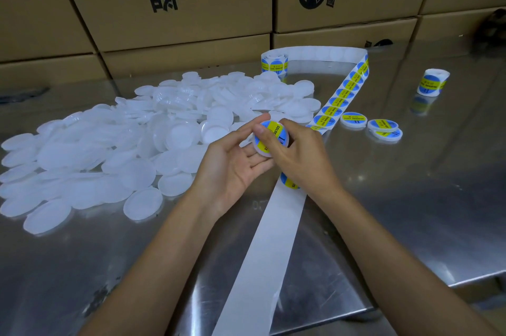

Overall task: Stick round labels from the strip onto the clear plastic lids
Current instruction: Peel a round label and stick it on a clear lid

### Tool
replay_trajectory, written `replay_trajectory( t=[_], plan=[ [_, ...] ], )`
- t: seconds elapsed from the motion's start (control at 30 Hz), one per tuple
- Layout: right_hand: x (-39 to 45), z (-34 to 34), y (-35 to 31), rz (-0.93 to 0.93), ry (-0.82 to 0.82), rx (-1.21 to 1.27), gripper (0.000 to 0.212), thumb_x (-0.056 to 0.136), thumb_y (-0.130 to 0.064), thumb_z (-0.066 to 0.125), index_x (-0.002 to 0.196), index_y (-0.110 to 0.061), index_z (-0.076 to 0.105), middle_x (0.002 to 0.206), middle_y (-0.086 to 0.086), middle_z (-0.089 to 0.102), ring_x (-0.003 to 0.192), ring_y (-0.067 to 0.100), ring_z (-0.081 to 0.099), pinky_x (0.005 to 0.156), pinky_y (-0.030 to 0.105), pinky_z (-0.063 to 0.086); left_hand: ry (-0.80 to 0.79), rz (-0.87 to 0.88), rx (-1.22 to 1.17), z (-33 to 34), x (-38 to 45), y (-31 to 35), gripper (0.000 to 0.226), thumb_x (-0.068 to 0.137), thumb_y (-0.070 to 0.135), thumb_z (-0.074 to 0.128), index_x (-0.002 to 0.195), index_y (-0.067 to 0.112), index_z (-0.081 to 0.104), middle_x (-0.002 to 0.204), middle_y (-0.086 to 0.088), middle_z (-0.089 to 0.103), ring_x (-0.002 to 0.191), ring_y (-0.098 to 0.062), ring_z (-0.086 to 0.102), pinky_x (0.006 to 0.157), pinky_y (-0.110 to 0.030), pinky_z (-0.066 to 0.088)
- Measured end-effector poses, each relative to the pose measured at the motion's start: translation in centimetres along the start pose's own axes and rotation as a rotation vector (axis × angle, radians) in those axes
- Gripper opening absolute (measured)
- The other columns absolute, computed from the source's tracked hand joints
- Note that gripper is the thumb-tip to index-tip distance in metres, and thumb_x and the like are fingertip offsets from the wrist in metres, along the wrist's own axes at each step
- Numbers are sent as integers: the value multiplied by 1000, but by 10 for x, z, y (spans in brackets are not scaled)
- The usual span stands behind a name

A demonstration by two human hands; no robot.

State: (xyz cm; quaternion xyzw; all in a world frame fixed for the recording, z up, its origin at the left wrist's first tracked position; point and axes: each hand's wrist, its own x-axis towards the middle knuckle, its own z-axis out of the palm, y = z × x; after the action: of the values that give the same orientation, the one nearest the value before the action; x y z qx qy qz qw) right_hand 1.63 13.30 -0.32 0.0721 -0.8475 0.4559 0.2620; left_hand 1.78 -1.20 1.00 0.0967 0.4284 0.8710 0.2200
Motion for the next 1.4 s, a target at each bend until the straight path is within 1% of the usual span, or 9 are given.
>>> replay_trajectory(
  t=[0.1, 0.33, 0.43, 0.57, 0.77, 0.97, 1.07, 1.2, 1.4],
  plan=[
    [2, -1, 0, 3, 22, 14, 60, 96, -49, 55, 62, -4, 35, 56, 12, 33, 57, 20, 31, 56, 37, 30, -9, 18, 100, 0, 1, -1, 38, 99, 9, 51, 136, 12, 59, 128, -17, 68, 119, -30, 66, 96, -39, 57],
    [2, 0, 0, 57, 31, 122, 63, 103, -43, 45, 47, -17, 34, 42, -7, 37, 48, 13, 37, 56, 36, 35, 88, 105, 249, 1, 0, -6, 32, 92, 9, 65, 124, 15, 69, 115, -14, 74, 105, -29, 73, 78, -33, 61],
    [2, 0, 4, 106, -27, 233, 64, 100, -56, 42, 60, -6, 42, 54, 4, 44, 56, 12, 41, 59, 39, 38, 100, 125, 182, 0, 0, -5, 33, 93, 12, 64, 125, 13, 68, 118, -14, 73, 107, -30, 72, 79, -33, 61],
    [-4, 3, 8, 31, -158, -136, 56, 76, -83, 46, 77, -26, 44, 61, -18, 52, 61, 6, 50, 54, 27, 34, 143, 130, 49, 1, 1, -3, 26, 102, 16, 54, 123, 12, 69, 123, -17, 70, 113, -33, 69, 84, -37, 61],
    [-2, 3, 11, -40, -51, -154, 55, 94, -67, 40, 68, -19, 40, 52, -3, 42, 57, 17, 43, 54, 33, 35, 120, 104, 30, 1, 0, -2, 29, 103, 17, 52, 129, 14, 65, 124, -14, 71, 114, -29, 69, 93, -38, 58],
    [2, 1, 8, -41, 47, -138, 57, 106, -37, 39, 50, -29, 28, 42, -9, 31, 51, 20, 37, 57, 33, 30, 91, 154, 193, 1, -2, -4, 40, 95, -1, 60, 132, 13, 63, 120, -14, 72, 111, -31, 70, 87, -34, 59],
    [1, 1, 10, 27, -15, 19, 58, 103, -53, 36, 51, -28, 41, 46, -9, 45, 51, 13, 42, 57, 31, 34, 113, 198, 243, 2, -3, -4, 42, 94, -5, 60, 131, 15, 64, 116, -15, 74, 109, -31, 71, 86, -32, 59],
    [-2, 6, 11, 10, -55, -100, 62, 81, -84, 38, 74, -23, 44, 65, -11, 53, 62, 10, 50, 54, 29, 37, 162, 207, 161, 4, -3, -3, 39, 97, -3, 55, 132, 15, 63, 115, -17, 74, 107, -31, 72, 84, -30, 60],
    [-1, -1, 14, -88, 20, -166, 51, 83, -73, 53, 64, -28, 35, 58, -15, 48, 58, 8, 46, 48, 20, 28, 170, 117, 16, 5, -2, -2, 33, 103, 14, 52, 134, 11, 61, 121, -21, 70, 113, -36, 69, 98, -42, 54]
  ],
)
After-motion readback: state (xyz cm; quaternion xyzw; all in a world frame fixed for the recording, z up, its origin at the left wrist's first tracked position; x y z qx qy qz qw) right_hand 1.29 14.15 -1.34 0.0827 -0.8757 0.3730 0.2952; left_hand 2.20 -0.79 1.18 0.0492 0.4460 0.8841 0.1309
